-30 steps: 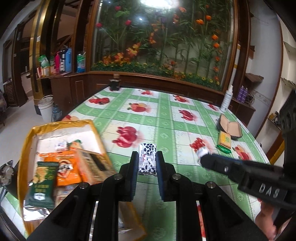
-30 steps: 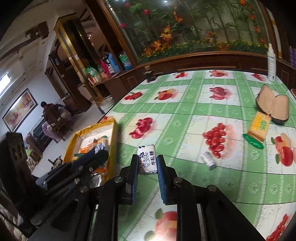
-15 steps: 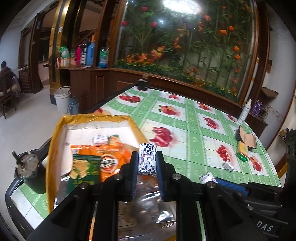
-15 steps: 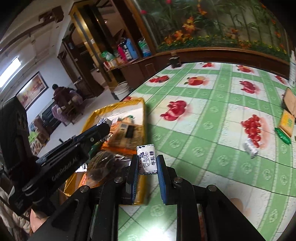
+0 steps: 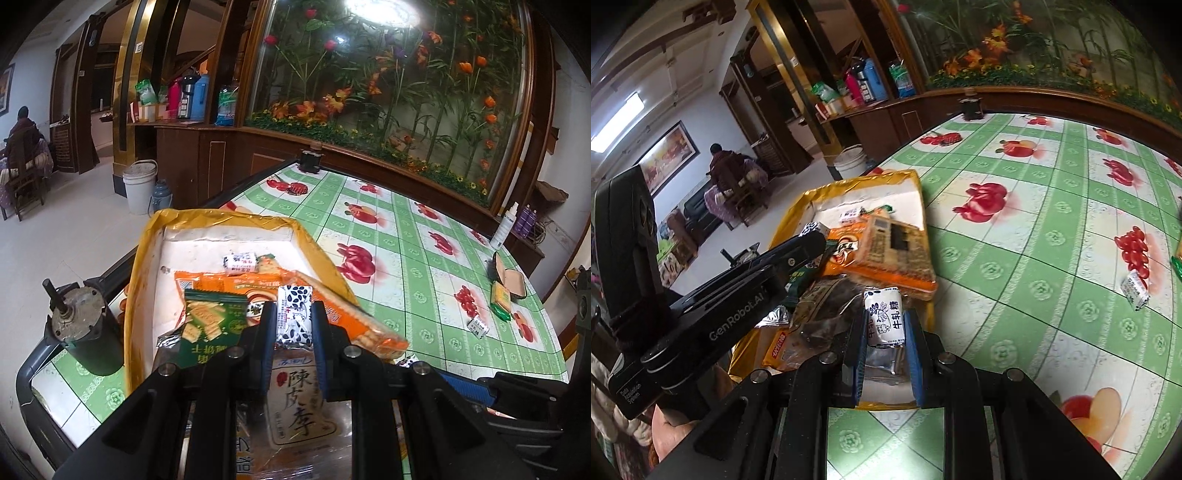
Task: Organize snacks
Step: 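Lower both candies into the tray and open both grippers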
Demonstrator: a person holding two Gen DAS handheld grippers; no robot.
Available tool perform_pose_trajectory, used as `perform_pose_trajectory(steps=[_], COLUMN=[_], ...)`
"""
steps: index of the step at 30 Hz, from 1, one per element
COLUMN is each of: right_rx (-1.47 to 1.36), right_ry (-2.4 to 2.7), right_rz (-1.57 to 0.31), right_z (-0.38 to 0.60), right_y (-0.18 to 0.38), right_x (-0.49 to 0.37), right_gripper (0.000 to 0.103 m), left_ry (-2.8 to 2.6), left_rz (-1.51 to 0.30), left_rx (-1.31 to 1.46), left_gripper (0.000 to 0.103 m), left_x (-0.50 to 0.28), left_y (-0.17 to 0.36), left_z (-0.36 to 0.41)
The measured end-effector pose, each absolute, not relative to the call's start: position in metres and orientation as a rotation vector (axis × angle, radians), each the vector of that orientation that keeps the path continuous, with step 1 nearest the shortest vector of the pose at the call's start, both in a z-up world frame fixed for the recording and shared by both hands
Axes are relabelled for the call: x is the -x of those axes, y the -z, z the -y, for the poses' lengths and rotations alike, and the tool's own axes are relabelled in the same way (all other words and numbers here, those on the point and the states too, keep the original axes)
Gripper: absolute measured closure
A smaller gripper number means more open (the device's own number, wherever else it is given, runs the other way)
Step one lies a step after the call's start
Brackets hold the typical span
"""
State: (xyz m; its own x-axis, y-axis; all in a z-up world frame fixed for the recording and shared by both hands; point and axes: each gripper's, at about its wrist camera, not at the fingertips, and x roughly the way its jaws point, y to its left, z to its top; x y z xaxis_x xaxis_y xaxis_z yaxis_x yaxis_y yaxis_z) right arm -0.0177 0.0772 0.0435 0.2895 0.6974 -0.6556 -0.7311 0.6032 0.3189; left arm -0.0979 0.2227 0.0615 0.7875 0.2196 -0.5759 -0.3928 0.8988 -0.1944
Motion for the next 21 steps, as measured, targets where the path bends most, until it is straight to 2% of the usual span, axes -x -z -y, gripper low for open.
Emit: perform_pose_trajectory(steps=[21], right_rx=[0.098], right_ry=[-0.959], right_rz=[-0.866], right_z=[-0.099], right_y=[-0.033], right_x=[0.029], right_gripper=[0.081], left_ry=[-0.357], left_rz=[-0.593], left_rx=[0.339], left_gripper=[0.085], left_x=[0.106], left_y=[-0.049], left_z=[-0.237])
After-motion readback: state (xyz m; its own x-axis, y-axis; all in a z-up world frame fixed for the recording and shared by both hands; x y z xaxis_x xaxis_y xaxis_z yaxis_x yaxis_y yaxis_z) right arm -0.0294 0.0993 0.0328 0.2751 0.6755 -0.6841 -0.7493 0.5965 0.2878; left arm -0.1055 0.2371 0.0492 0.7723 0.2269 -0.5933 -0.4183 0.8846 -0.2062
